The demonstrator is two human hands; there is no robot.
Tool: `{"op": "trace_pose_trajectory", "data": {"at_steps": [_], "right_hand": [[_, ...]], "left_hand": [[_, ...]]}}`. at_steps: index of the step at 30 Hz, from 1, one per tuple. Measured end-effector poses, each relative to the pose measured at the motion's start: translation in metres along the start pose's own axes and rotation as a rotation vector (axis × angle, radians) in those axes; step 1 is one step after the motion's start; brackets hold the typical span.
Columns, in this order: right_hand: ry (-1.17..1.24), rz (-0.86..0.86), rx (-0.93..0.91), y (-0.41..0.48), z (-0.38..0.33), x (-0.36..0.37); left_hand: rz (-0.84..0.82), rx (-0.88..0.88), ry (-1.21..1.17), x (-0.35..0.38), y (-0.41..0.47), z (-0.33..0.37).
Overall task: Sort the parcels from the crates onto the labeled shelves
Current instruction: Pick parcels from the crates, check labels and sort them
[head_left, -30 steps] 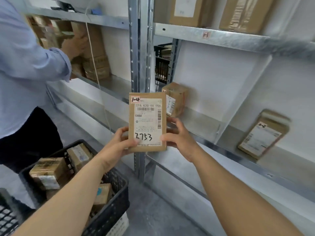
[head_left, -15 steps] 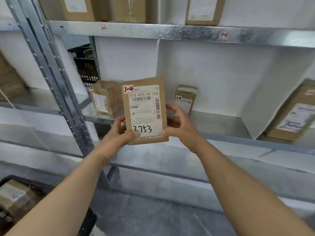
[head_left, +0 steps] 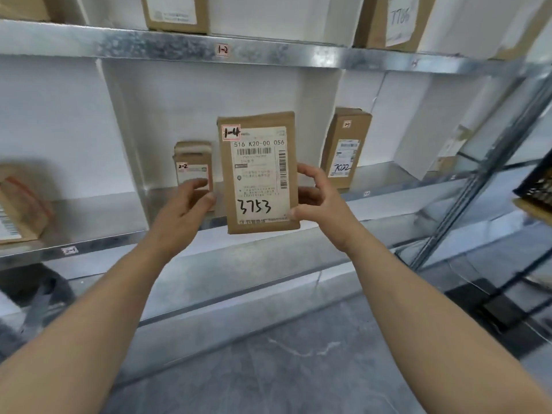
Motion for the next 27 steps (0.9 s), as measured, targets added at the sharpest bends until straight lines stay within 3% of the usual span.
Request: {"op": "trace_pose_trajectory", "data": {"at_steps": [9, 18, 27], "right_hand": [[0.009, 0.232, -0.005, -0.053, 0.007, -0.100], [-0.012, 0.429, -0.019, -0.102, 0.031, -0.249], [-0.056, 0.513, -0.026, -0.135, 0.065, -0.405]], "left_hand": [[-0.169, 0.250, 0.396, 0.099, 0.032, 0.057], [-0.277, 0.436, 0.504, 0.253, 0.052, 0.136], [-0.335, 0.596, 0.576, 0.409, 0.079, 0.205]]}}
Point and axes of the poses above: each hand's wrist, its own y-axis towards the middle knuckle, its own x-axis out of the palm, z = x × y, the point moved 2 cm from there along y, towards the middle knuckle, and after that the axes turned 5 degrees about -y, right-handed, at the moved point
